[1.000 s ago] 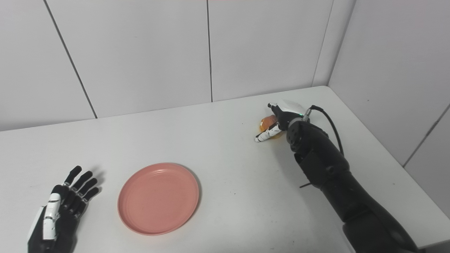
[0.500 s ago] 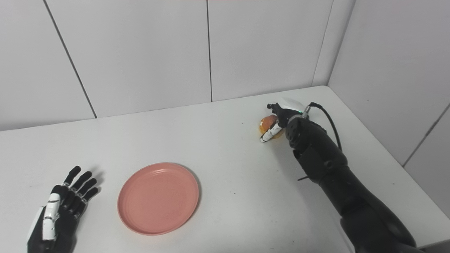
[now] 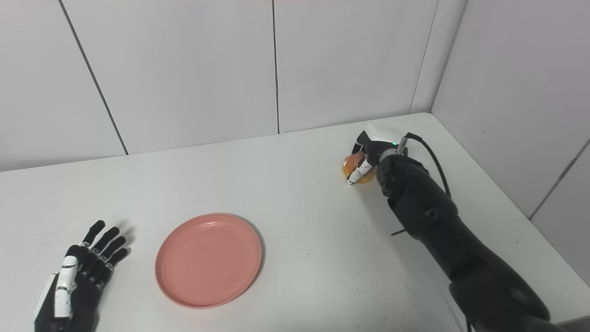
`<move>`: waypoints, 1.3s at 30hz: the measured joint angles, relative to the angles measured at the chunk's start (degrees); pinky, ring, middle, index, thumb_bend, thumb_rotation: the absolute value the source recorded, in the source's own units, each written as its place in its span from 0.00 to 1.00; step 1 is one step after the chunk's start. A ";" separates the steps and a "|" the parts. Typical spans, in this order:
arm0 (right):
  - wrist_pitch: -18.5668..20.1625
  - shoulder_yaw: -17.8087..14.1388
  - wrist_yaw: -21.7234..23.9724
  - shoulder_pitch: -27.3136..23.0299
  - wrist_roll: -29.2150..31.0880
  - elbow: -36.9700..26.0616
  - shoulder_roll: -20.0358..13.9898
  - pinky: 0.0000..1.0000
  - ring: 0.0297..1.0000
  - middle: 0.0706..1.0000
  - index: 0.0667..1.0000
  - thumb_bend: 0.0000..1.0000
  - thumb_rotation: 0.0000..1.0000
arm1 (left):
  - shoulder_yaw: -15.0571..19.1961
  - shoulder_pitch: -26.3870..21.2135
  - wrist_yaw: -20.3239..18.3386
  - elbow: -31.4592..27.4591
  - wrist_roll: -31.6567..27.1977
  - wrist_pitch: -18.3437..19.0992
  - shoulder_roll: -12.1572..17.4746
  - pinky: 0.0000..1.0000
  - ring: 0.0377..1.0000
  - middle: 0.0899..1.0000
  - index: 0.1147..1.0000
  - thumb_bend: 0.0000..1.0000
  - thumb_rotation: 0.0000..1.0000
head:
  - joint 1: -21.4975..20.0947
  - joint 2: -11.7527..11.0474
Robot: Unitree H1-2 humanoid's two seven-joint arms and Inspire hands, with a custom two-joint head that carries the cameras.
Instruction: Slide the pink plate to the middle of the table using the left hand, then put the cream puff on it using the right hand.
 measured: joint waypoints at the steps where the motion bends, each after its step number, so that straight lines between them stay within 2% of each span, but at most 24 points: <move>1: 0.00 -0.04 0.00 0.01 0.02 0.00 0.00 0.39 0.45 0.42 0.47 0.53 0.00 | 0.00 0.01 0.00 -0.01 0.00 0.02 -0.02 0.90 0.89 0.89 0.90 0.47 1.00 | 0.00 0.00; 6: 0.00 -0.18 0.01 0.18 0.12 -0.35 -0.01 0.41 0.49 0.48 0.44 0.53 0.00 | 0.00 0.02 0.01 -0.05 0.00 0.02 -0.04 0.90 0.90 0.90 0.90 0.47 1.00 | 0.35 0.00; 12: 0.00 -0.32 0.06 1.25 0.19 -2.88 -0.33 0.34 0.39 0.41 0.48 0.53 0.00 | -0.06 0.12 0.10 -0.41 0.06 0.12 -0.30 0.91 0.90 0.91 0.91 0.47 1.00 | 1.05 -0.09; 22: 1.47 -0.97 3.41 2.23 -0.35 -15.94 -1.56 0.33 0.39 0.39 0.50 0.52 0.00 | -0.28 0.19 0.75 -0.70 0.21 0.34 -0.66 0.93 0.91 0.91 0.91 0.45 1.00 | 2.11 -0.35; 25: 1.61 -1.24 4.70 2.41 -0.44 -19.40 -1.60 0.38 0.45 0.43 0.47 0.53 0.00 | -0.52 0.32 0.77 -0.96 0.24 0.35 -0.82 0.95 0.92 0.92 0.91 0.44 1.00 | 2.29 -0.35; 27: 1.90 -1.47 5.82 2.56 -0.39 -22.97 -1.44 0.37 0.44 0.41 0.49 0.53 0.00 | -0.65 0.53 0.95 -1.24 0.36 0.42 -0.92 0.95 0.92 0.91 0.90 0.43 1.00 | 2.81 -0.26; 31: 2.96 -1.75 8.11 2.53 -0.39 -28.39 -0.17 0.36 0.43 0.41 0.49 0.53 0.00 | -1.14 0.82 2.18 -1.86 1.71 0.46 -1.79 0.96 0.93 0.92 0.91 0.41 1.00 | 3.95 -0.26; 35: 3.28 -1.55 10.04 2.57 -0.42 -32.03 1.53 0.41 0.46 0.44 0.46 0.53 0.00 | -1.81 1.17 2.86 -2.72 2.61 0.58 -2.95 0.97 0.94 0.93 0.92 0.39 1.00 | 5.62 -0.26; 39: 3.20 -0.96 11.35 2.53 -0.29 -36.54 3.72 0.42 0.46 0.45 0.45 0.53 0.00 | -2.29 1.20 3.45 -3.00 3.27 0.67 -3.72 0.96 0.94 0.93 0.92 0.40 1.00 | 7.29 -0.35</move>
